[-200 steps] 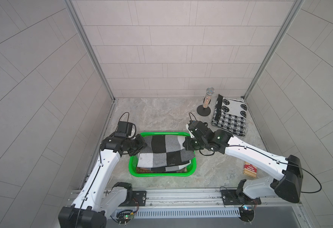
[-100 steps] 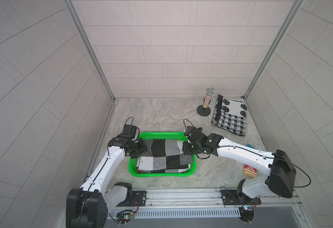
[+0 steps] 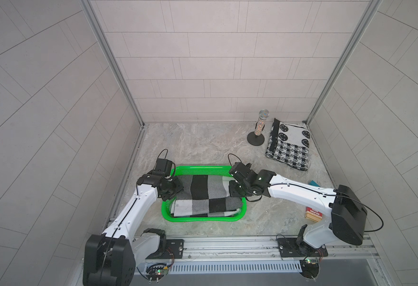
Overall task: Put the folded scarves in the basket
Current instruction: Place the scarf in the basket, then move the scarf to the center of the board.
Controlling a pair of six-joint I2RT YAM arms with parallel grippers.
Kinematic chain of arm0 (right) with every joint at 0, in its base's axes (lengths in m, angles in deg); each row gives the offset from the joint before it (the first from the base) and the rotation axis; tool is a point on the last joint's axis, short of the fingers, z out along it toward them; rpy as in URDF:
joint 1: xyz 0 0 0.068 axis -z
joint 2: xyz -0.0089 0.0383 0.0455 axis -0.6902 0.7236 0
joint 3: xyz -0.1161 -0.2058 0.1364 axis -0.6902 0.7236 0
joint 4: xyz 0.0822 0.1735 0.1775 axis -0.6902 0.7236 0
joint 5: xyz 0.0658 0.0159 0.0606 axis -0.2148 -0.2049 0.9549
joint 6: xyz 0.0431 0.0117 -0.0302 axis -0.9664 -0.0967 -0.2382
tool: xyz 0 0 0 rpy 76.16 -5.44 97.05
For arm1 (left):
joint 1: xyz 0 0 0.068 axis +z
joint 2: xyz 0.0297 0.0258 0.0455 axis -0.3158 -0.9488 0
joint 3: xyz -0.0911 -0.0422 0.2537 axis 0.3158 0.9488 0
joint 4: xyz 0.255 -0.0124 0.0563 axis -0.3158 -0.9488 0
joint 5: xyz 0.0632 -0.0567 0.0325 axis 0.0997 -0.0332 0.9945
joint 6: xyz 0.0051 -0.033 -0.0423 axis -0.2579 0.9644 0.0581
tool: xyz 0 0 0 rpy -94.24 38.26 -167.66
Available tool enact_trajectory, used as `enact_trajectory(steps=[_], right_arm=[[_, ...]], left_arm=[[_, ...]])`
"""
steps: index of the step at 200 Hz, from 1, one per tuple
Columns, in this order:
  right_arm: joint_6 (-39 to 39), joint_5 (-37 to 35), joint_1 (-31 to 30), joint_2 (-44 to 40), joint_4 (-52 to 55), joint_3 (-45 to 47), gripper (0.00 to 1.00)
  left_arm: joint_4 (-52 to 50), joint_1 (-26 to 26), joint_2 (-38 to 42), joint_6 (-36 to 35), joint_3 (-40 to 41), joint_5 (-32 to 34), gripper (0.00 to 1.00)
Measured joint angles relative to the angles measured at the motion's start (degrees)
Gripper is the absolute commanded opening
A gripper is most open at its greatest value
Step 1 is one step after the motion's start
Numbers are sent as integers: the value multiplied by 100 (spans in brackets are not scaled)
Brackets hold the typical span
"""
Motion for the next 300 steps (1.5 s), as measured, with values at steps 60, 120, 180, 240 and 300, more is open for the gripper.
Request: enact_trajectory(steps=[60, 120, 180, 240, 300], right_arm=[[57, -935, -330, -601, 1117, -577, 45], [111, -841, -374, -7, 697, -791, 17], [-352, -605, -643, 828, 317, -238, 32], [-776, -586, -807, 953, 146, -203, 40], [-669, -1434, -758, -581, 662, -503, 39]], left_arm=[[-610, -142, 693, 125, -601, 393, 38], [63, -990, -317, 581, -782, 310, 37], [822, -1056, -1080, 697, -52, 221, 36], [848, -1062, -848, 704, 50, 433, 36], [153, -1215, -260, 704, -1058, 636, 36]])
